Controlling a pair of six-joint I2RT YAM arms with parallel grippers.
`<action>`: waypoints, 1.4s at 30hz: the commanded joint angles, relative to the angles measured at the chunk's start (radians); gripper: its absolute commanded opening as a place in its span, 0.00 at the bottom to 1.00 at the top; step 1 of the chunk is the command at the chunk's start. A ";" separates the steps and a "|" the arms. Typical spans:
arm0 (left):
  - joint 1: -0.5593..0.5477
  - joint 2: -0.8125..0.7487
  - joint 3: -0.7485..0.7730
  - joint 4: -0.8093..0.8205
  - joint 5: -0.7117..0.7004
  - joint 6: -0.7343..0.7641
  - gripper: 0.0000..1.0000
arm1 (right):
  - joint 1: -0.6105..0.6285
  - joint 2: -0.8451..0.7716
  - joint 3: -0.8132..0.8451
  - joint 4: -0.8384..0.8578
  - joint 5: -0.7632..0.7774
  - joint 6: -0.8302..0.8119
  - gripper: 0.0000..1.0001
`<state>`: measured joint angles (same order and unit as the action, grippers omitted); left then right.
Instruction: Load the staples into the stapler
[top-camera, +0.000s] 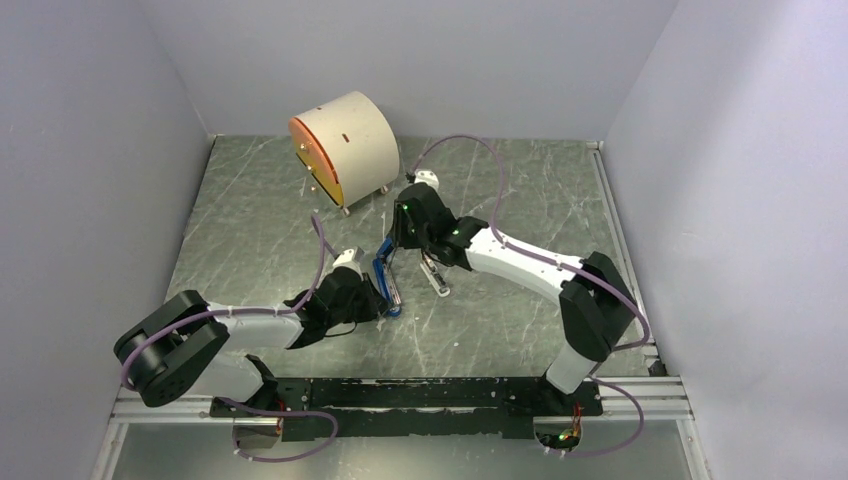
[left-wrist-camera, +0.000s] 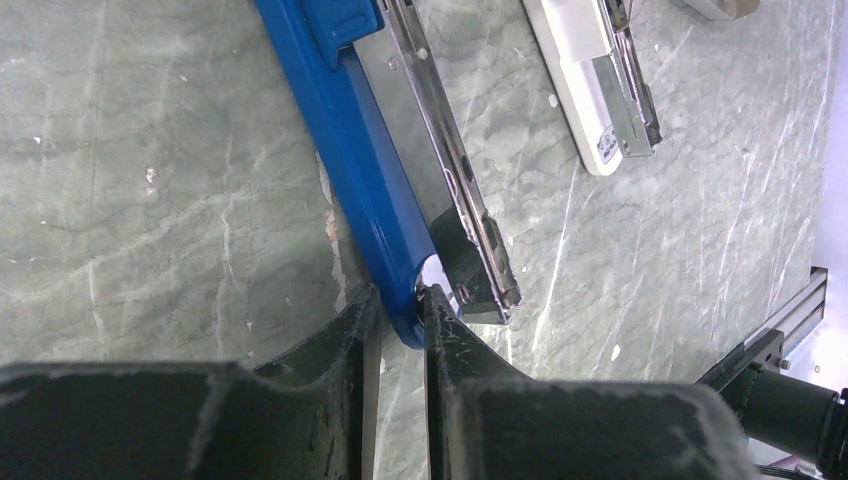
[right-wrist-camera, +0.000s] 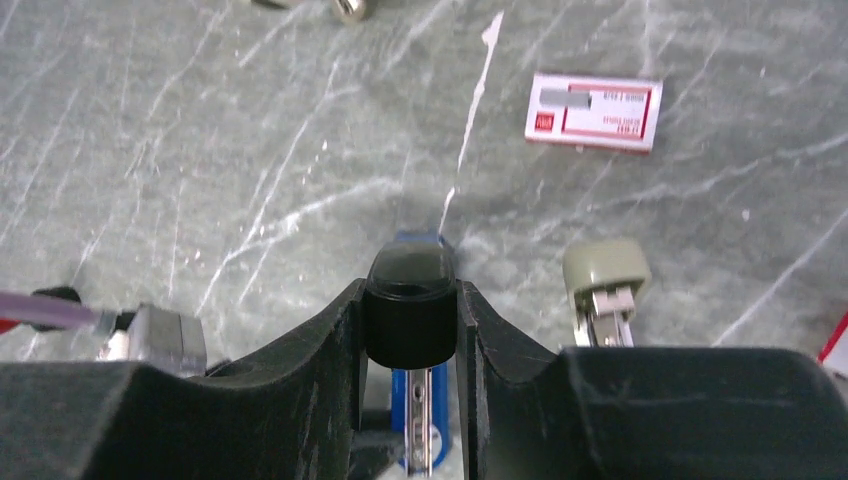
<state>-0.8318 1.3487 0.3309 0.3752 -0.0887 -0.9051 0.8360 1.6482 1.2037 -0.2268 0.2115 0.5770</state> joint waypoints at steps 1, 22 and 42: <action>-0.010 0.028 -0.045 -0.103 0.035 0.042 0.11 | -0.020 0.075 0.048 0.101 0.047 -0.058 0.16; -0.010 0.048 -0.061 -0.141 -0.001 0.029 0.14 | -0.027 0.268 0.189 0.183 -0.070 -0.149 0.35; -0.010 0.063 -0.046 -0.202 -0.041 0.014 0.16 | -0.064 0.327 0.345 0.034 -0.205 -0.079 0.66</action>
<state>-0.8333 1.3651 0.3218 0.3805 -0.0921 -0.9508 0.7887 2.0369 1.5280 -0.1864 0.0505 0.4805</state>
